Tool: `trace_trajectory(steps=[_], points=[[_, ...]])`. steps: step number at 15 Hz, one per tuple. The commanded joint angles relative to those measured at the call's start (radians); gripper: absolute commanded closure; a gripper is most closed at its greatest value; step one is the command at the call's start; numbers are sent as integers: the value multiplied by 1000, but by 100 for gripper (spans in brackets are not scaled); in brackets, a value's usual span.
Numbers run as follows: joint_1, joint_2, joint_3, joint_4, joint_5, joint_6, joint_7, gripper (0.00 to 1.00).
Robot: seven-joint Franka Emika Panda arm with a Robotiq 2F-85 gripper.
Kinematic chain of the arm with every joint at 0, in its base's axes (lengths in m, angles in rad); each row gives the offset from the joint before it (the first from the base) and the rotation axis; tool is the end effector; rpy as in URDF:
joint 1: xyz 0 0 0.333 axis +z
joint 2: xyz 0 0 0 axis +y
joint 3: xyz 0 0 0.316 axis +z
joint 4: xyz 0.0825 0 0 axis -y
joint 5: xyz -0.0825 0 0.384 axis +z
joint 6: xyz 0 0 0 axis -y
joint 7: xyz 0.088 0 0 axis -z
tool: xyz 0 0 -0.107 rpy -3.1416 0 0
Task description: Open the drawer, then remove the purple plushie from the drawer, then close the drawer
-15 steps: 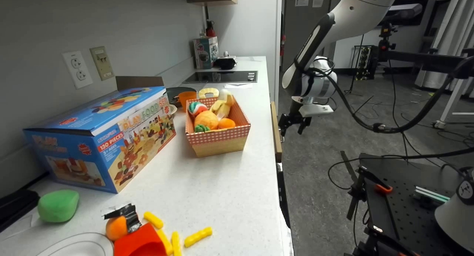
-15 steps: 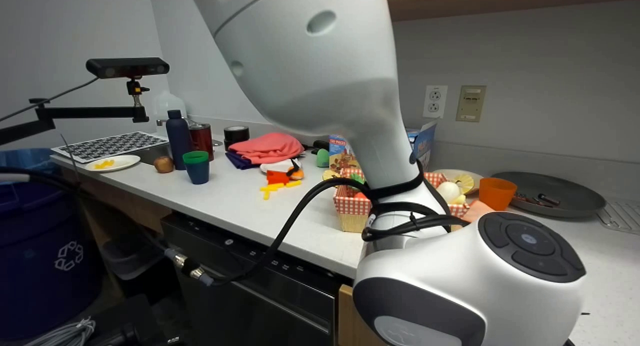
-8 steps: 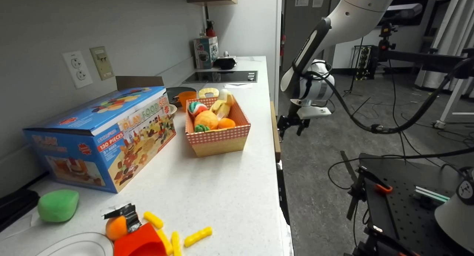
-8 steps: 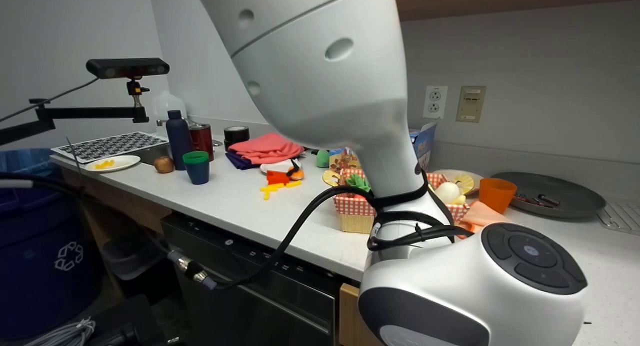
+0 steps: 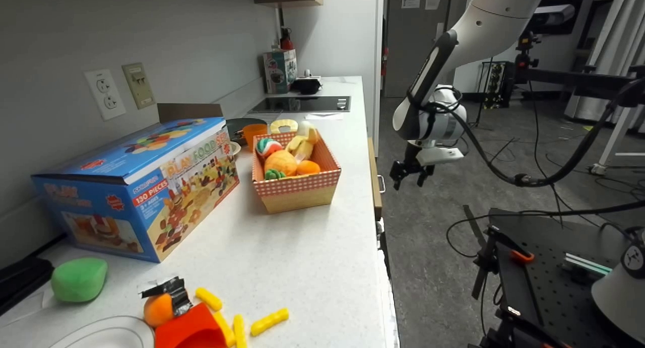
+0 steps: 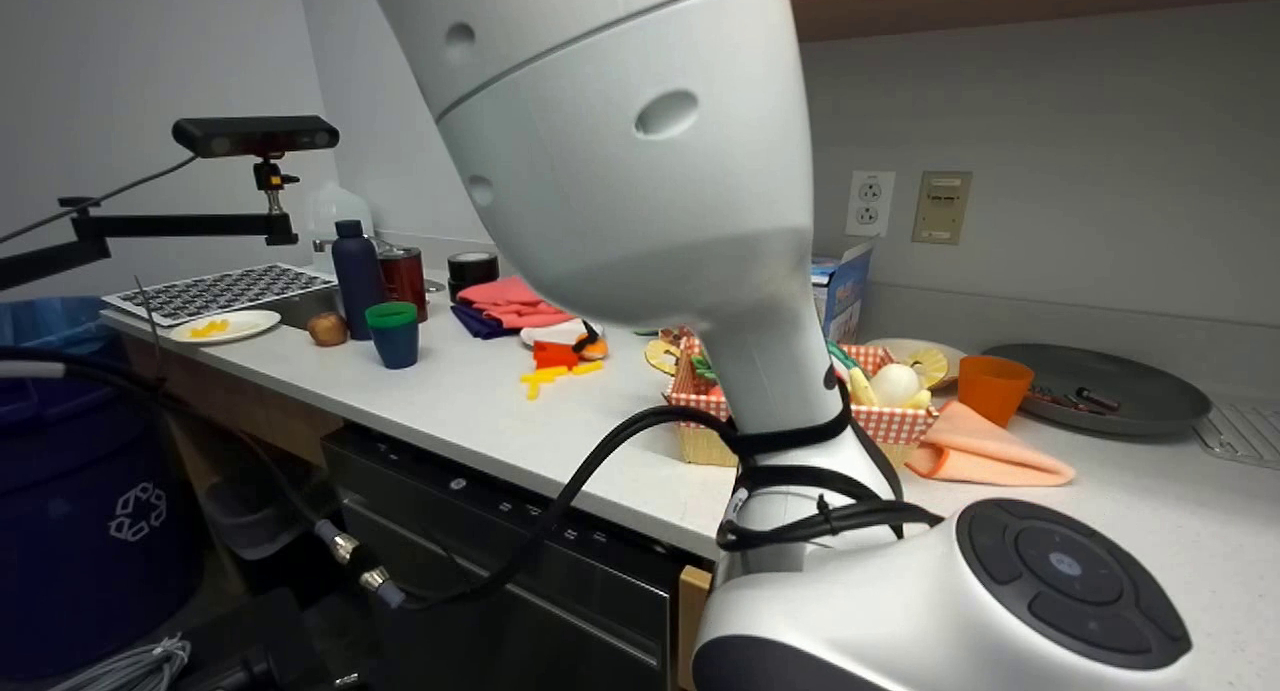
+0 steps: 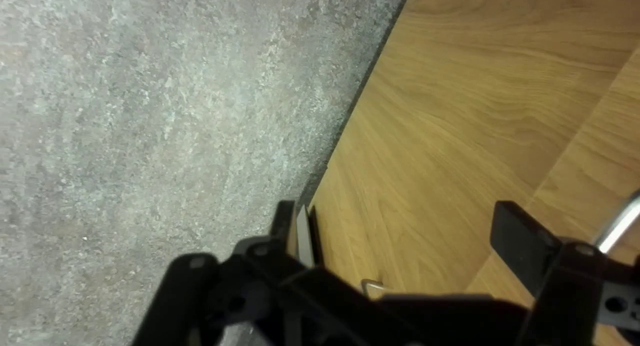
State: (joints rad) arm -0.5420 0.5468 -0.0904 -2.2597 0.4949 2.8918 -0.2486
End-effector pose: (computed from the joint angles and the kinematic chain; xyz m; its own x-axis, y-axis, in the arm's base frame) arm 0.4093 -0.3380 0.1256 0.6587 -0.7462 0.0964 -0.7402 -0.6657 -0.0947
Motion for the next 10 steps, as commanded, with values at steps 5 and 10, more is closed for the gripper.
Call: trace_trajectory(steps=[5,10], points=[[-125,-72,98,-89,-5,88,-1,0],[-114,-73,108,-59,27,75,-3,0]])
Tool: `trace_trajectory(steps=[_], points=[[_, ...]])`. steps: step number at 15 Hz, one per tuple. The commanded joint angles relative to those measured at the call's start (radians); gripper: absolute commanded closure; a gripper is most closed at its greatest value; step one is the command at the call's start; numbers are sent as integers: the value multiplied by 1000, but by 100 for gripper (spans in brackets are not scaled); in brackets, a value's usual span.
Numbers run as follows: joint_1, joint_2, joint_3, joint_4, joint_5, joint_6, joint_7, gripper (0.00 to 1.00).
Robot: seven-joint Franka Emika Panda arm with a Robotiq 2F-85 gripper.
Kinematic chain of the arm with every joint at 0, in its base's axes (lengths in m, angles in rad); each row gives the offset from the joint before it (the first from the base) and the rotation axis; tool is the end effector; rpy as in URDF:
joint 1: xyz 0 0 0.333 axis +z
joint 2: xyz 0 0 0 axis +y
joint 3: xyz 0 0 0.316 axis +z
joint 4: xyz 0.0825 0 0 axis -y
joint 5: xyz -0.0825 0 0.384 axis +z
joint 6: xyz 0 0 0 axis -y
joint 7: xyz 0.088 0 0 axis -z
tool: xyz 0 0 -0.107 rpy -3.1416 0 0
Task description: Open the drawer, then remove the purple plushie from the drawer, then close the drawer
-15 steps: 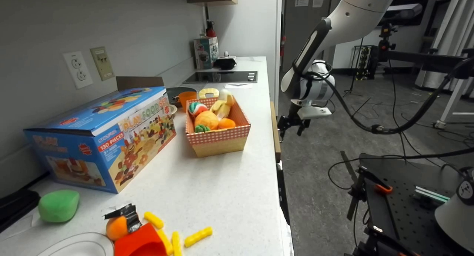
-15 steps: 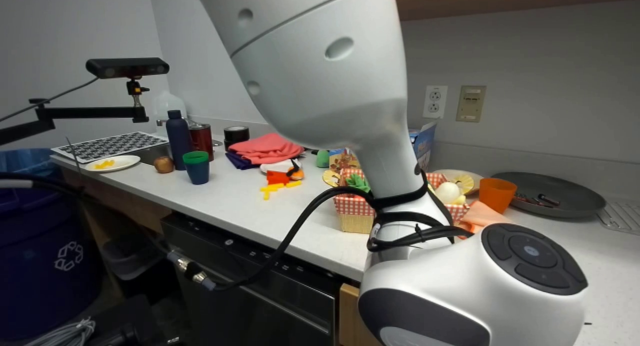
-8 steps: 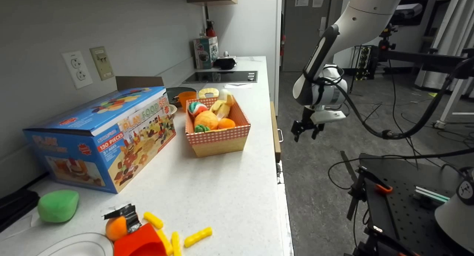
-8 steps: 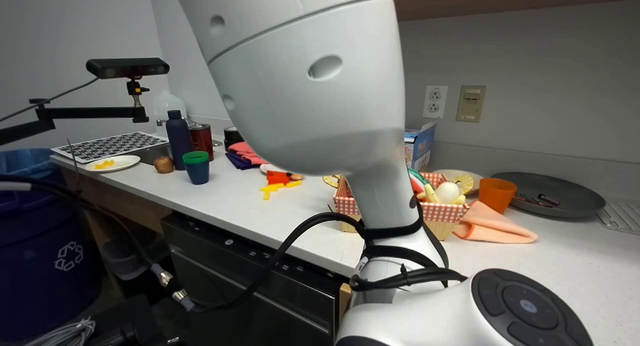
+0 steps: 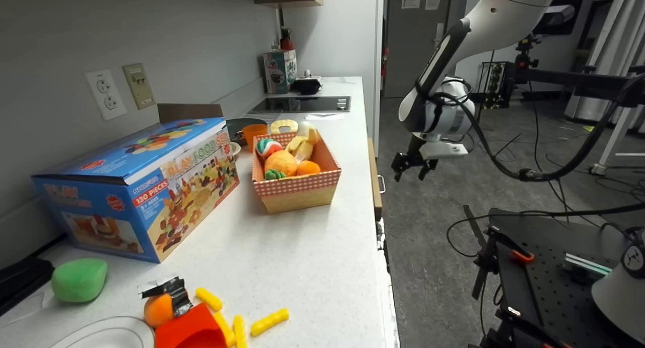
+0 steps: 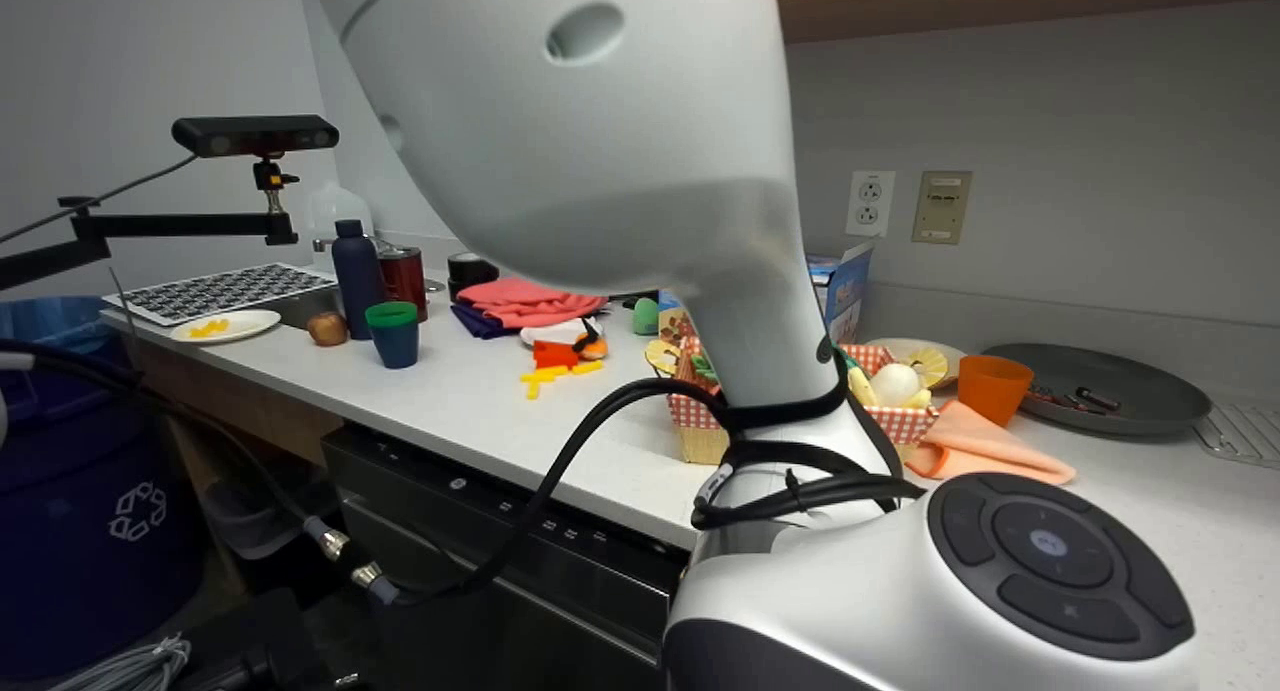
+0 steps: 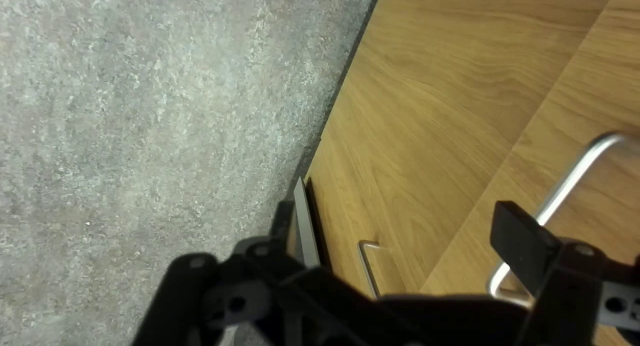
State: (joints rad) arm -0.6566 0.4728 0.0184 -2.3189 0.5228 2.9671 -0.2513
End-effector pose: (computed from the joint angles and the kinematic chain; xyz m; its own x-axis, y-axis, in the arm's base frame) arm 0.4003 -0.3386 0.1509 0.6057 -0.7782 0.1658 -0.7663 -0.6267 -0.1417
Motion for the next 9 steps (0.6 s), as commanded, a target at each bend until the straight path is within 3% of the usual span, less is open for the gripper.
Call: trace_trajectory(steps=[1,9], points=[[0,-8,5,1,4,0,1,0],[-2,-18,6,3,6,-32,9,0]])
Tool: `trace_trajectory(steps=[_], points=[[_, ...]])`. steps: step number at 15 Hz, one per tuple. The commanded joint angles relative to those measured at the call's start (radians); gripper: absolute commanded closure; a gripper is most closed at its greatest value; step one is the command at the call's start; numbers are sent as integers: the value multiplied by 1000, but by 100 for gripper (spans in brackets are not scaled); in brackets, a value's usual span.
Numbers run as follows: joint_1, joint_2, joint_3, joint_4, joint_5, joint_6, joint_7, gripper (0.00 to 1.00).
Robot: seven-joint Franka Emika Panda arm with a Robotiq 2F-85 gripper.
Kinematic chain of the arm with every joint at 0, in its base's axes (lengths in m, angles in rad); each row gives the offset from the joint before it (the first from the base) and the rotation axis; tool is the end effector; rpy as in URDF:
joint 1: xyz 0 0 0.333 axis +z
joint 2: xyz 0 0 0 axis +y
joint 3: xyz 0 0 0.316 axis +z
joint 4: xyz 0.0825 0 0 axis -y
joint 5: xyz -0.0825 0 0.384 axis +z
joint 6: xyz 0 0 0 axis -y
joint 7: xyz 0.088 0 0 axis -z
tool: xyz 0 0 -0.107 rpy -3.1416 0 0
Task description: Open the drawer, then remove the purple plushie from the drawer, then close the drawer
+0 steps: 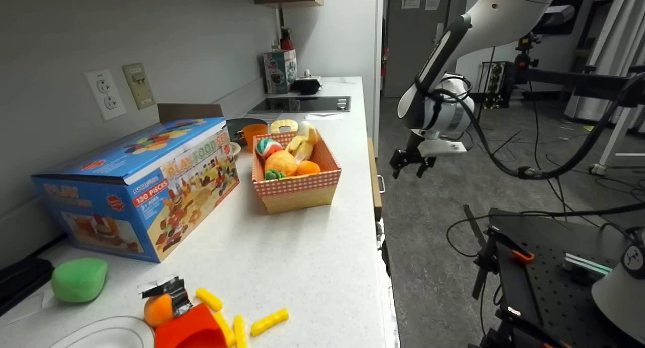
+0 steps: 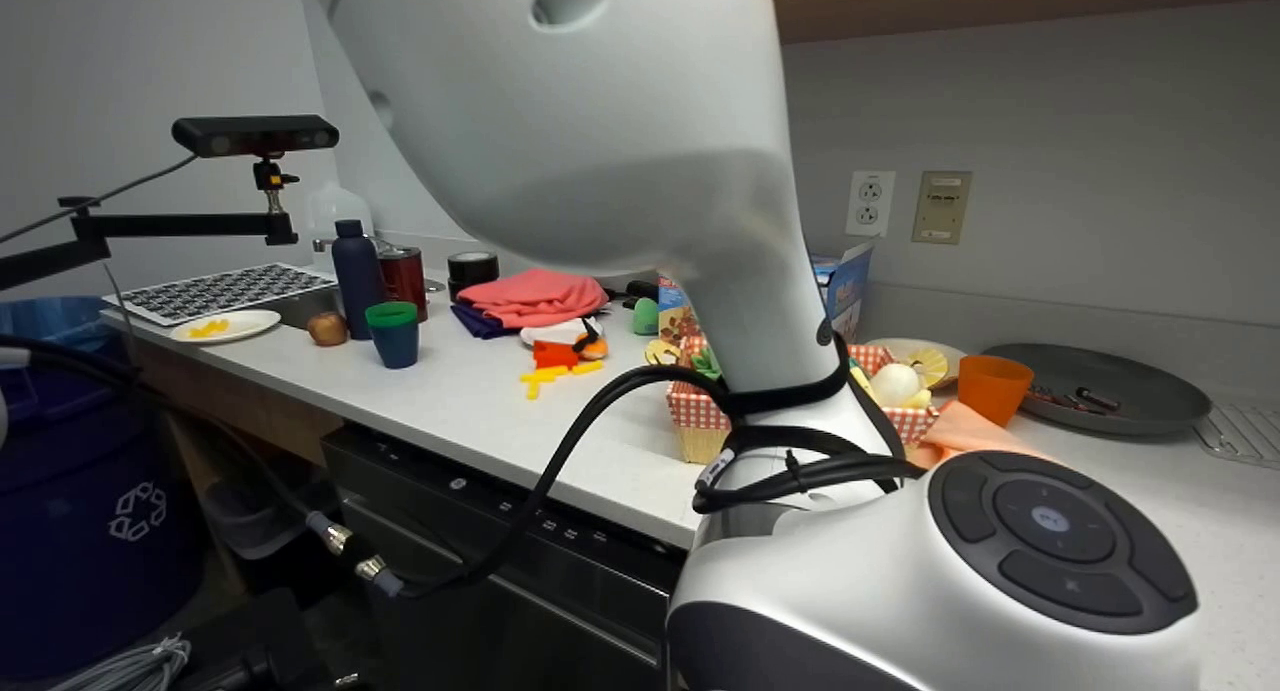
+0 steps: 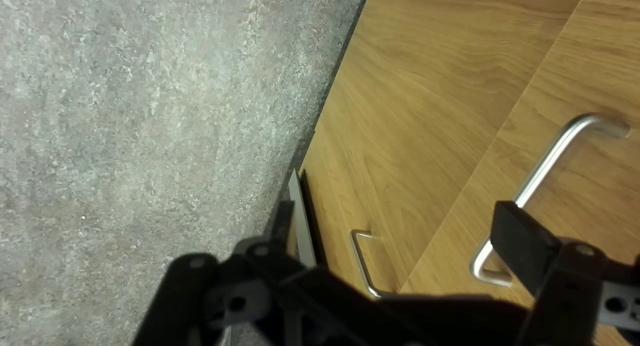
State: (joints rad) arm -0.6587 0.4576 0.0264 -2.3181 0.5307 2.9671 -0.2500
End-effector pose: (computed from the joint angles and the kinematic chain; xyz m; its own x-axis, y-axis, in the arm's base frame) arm 0.4043 -0.3382 0.1590 0.6001 -0.7796 0.1791 -0.7661 -0.6245 -0.1516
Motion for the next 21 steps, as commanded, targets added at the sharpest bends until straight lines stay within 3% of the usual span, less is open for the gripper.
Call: trace_trajectory(steps=[1,7,16,21], points=[[-16,4,16,15,24,-59,16,0],[-44,49,36,97,140,-194,77,0],[-29,128,31,197,341,-217,34,0],[-3,158,9,219,383,-218,25,0]])
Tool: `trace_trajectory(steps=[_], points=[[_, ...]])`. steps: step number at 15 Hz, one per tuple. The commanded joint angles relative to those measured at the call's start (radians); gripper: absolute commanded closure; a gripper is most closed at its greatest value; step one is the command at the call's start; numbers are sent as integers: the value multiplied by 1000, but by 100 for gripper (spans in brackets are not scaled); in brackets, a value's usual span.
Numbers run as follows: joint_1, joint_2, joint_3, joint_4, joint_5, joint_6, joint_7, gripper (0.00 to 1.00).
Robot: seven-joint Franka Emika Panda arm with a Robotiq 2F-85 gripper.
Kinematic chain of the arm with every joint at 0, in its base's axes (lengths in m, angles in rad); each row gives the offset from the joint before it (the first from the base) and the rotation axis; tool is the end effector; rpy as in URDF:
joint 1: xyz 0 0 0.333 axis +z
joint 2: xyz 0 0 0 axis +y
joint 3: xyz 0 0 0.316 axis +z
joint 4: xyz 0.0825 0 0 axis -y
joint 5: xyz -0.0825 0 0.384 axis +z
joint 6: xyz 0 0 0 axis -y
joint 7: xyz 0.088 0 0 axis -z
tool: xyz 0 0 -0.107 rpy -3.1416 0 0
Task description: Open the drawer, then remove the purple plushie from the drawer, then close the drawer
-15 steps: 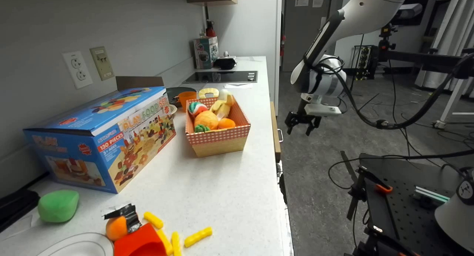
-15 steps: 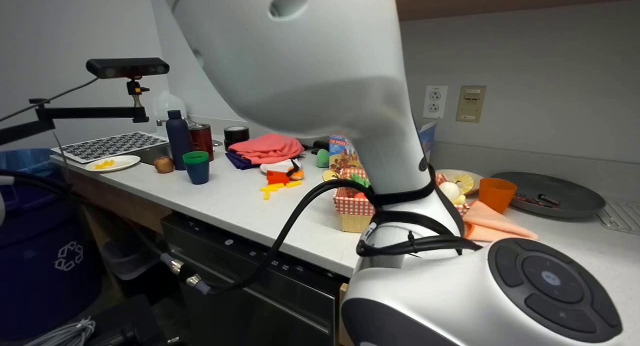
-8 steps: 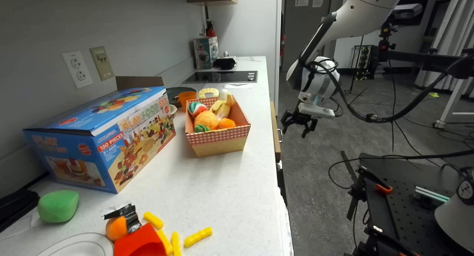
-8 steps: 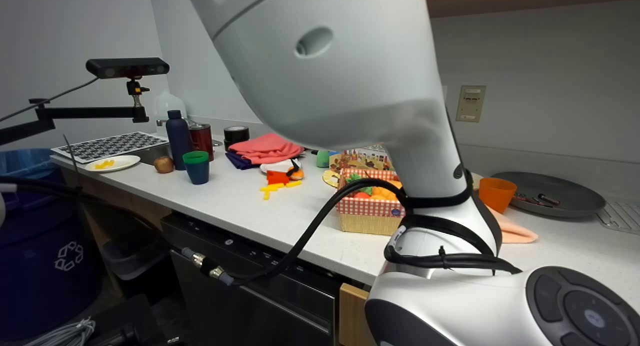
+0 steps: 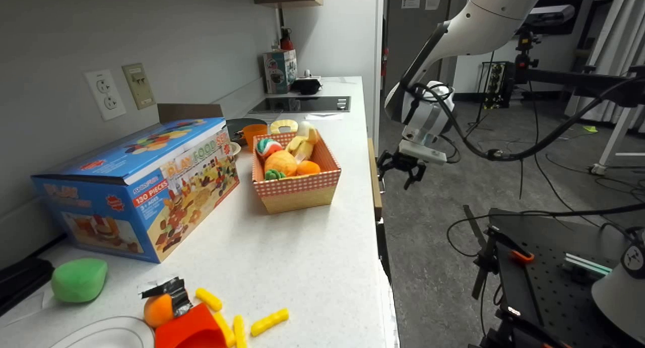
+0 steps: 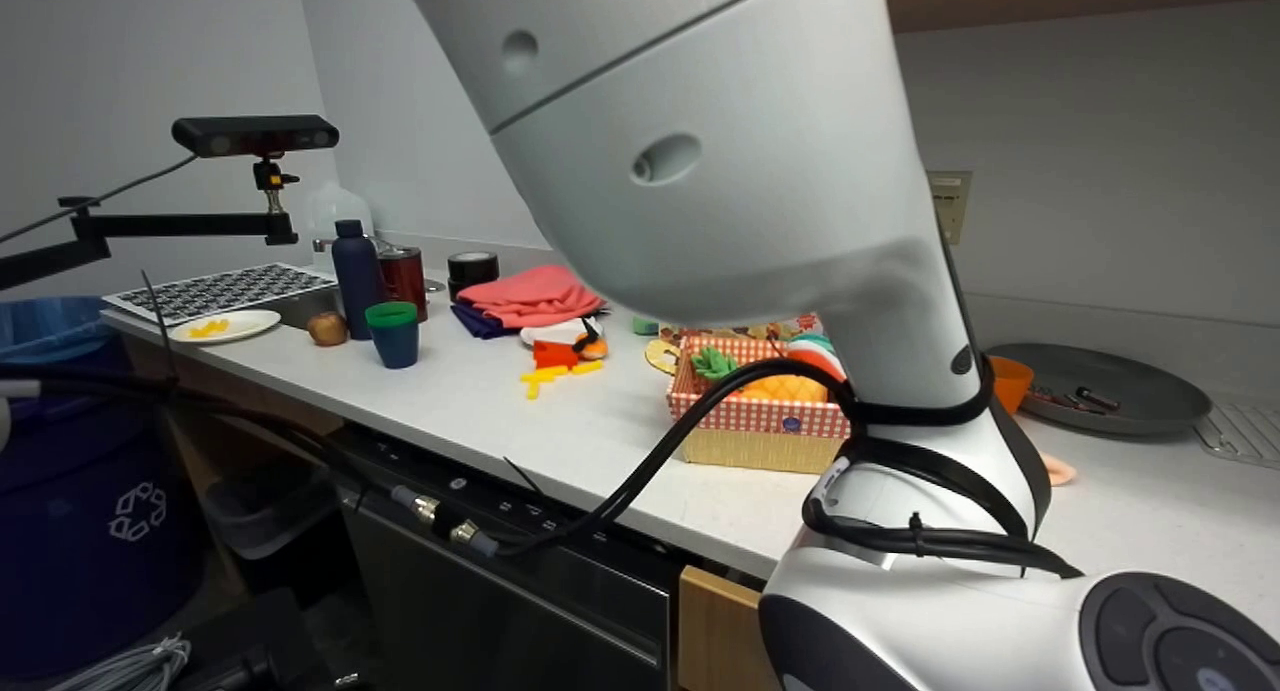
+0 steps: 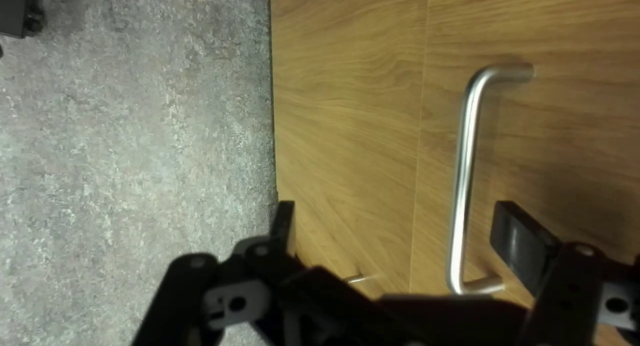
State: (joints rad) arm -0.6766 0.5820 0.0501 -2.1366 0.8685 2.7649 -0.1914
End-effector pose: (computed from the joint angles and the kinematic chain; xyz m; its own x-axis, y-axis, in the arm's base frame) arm 0.4308 -0.3505 0.1259 0.3192 -0.9467 -0.0429 -0.8937 -0.2857 -0.3459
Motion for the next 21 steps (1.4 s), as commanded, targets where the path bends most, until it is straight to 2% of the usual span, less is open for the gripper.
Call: trace_trajectory(steps=[1,8,14,21], points=[[18,41,-19,39,46,-12,-33,0],[10,68,-49,40,30,-4,-43,0],[-34,65,-86,30,30,12,-108,0],[-39,56,-133,2,4,-27,-121,0]])
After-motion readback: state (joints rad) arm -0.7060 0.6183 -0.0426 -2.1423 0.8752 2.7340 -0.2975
